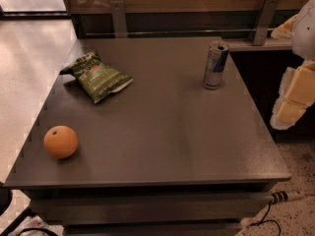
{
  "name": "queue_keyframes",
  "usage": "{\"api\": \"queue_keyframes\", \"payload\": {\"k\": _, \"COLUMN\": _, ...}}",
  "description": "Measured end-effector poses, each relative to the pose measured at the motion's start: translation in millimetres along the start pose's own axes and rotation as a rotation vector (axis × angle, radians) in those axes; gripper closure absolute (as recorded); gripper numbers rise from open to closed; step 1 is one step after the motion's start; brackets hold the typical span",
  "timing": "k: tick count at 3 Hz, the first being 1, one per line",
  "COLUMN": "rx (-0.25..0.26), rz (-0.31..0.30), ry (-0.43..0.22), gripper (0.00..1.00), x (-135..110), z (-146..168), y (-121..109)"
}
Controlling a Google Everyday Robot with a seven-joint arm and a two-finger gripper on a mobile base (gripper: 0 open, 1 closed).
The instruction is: Move redbull can near orange
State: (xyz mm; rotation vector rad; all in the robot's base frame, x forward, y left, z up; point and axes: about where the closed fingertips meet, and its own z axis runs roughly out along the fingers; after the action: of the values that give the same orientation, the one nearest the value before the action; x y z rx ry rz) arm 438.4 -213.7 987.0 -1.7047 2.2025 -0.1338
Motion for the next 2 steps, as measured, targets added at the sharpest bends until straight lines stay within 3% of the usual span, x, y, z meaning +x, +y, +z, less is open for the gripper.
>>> {"api": "queue_keyframes", "payload": {"k": 1, "rx": 0.000, "rz": 0.000, "ry": 0.000, "gripper": 0.00, "x": 0, "z": 0, "y": 0}}
{"api": "queue_keyframes", "payload": {"k": 2, "rx": 0.029, "rz": 0.032, "ry": -0.052, "gripper": 0.00, "x": 5, "z": 1, "y": -22}}
